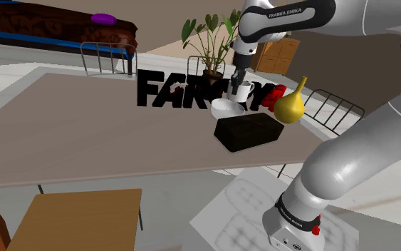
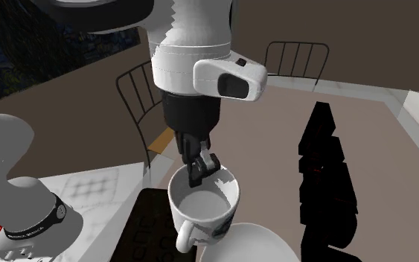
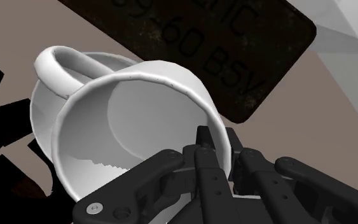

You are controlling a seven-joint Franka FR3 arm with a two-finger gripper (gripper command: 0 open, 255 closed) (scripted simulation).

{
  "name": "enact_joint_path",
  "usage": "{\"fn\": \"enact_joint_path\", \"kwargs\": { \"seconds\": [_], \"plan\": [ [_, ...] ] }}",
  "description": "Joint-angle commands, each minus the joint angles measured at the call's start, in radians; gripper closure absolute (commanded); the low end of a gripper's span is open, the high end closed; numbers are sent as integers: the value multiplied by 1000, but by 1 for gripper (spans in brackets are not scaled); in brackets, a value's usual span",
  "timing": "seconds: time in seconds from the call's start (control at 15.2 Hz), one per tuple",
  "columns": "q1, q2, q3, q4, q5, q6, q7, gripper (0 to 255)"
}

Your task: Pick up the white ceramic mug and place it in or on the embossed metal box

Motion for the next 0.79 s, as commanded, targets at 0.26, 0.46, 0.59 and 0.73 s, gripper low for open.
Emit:
{"fn": "enact_joint_path", "kwargs": {
  "seconds": [0.26,0.46,0.59,0.73],
  "plan": [
    [-53,-195,-50,-160,-57,-24,-73,255],
    [-85,-286,-79,-220,-91,-48,-116,255],
    [-98,-318,-93,-253,-106,-45,-132,255],
    [-100,-316,-97,-278,-110,-18,-130,255]
  ]
}}
